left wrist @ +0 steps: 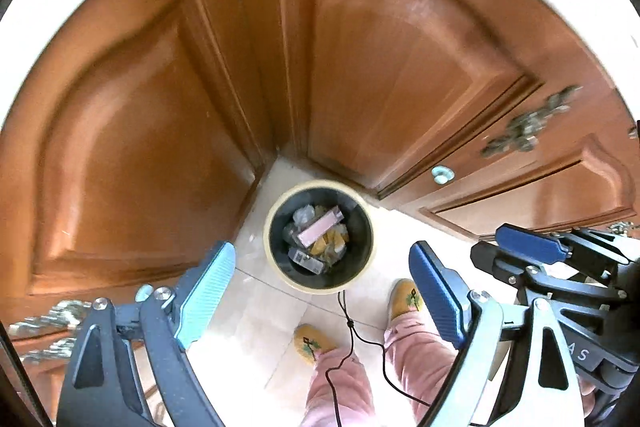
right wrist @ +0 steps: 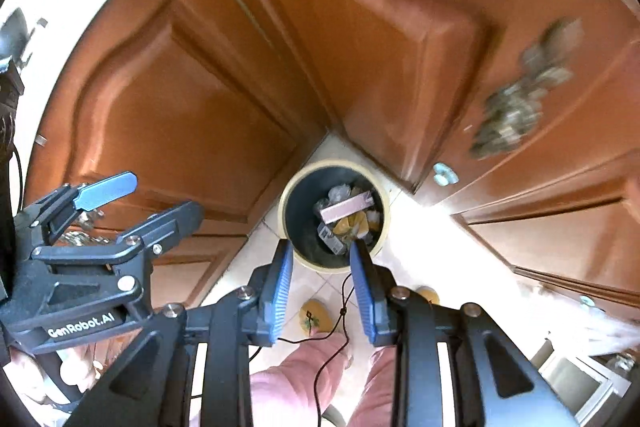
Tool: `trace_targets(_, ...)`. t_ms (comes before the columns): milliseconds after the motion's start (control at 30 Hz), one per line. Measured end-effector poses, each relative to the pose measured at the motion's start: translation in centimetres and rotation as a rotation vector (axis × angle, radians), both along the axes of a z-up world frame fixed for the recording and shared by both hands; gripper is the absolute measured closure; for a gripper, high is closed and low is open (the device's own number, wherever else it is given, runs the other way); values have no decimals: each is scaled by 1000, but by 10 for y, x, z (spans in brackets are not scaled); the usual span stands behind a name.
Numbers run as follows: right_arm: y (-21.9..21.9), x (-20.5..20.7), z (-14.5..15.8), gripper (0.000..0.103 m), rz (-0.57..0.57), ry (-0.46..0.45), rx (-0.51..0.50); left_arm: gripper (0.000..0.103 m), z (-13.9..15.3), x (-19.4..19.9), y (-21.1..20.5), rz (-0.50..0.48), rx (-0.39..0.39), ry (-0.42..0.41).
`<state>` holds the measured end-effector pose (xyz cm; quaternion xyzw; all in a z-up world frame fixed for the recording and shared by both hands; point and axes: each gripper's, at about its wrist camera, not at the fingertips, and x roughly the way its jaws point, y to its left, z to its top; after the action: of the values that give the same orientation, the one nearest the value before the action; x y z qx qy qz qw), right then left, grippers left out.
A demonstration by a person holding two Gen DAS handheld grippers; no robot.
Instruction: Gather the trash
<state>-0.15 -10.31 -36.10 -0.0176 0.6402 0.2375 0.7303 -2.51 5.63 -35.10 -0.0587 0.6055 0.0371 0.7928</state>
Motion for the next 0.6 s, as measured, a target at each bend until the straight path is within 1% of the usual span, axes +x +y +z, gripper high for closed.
trace_targets(300,-26,-11,90,68,-97,-106,6,16,100,-3,-23,-59,70,-93)
trace_targets(367,-33,-13,114,65,-123,-140,13,15,122,-3,-28,-76,80,-112)
trace_targets(533,-47,-18,171,57,-174,-235,39,6,178,-4,-39,-104,88,-184)
trace_targets(600,-52,-18,193,54,-192,-267,49,6,200,-4,-42,-107,86,-209)
